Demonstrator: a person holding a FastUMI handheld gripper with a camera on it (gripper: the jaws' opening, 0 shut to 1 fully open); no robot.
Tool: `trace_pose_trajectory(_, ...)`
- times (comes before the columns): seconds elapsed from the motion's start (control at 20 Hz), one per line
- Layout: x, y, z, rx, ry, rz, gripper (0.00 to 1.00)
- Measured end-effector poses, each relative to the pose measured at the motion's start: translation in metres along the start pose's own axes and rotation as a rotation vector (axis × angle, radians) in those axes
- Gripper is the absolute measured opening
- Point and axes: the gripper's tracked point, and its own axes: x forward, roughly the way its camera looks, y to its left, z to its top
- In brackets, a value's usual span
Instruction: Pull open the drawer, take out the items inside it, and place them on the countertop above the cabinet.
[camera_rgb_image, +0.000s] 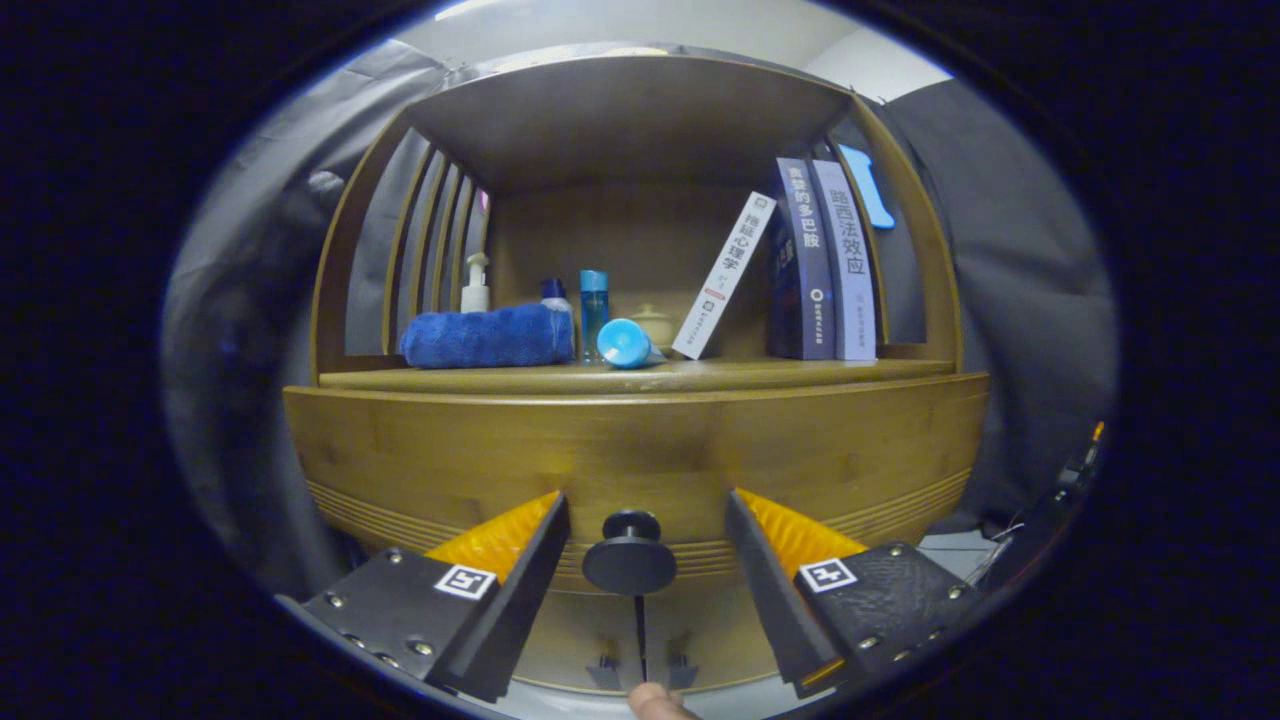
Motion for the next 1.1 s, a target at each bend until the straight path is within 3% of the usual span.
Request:
trace_pose_trajectory(0.55, 0.012, 0.009, 0.002, -0.076, 0.016, 0.023, 0.98)
trace_pose_trajectory(0.75, -0.018, 0.017, 0.046, -0.084, -0.029, 0.039, 0.98)
trace_pose_trajectory(1.1, -0.112, 0.045, 0.136, -0.082, -0.041, 0.075, 0.96)
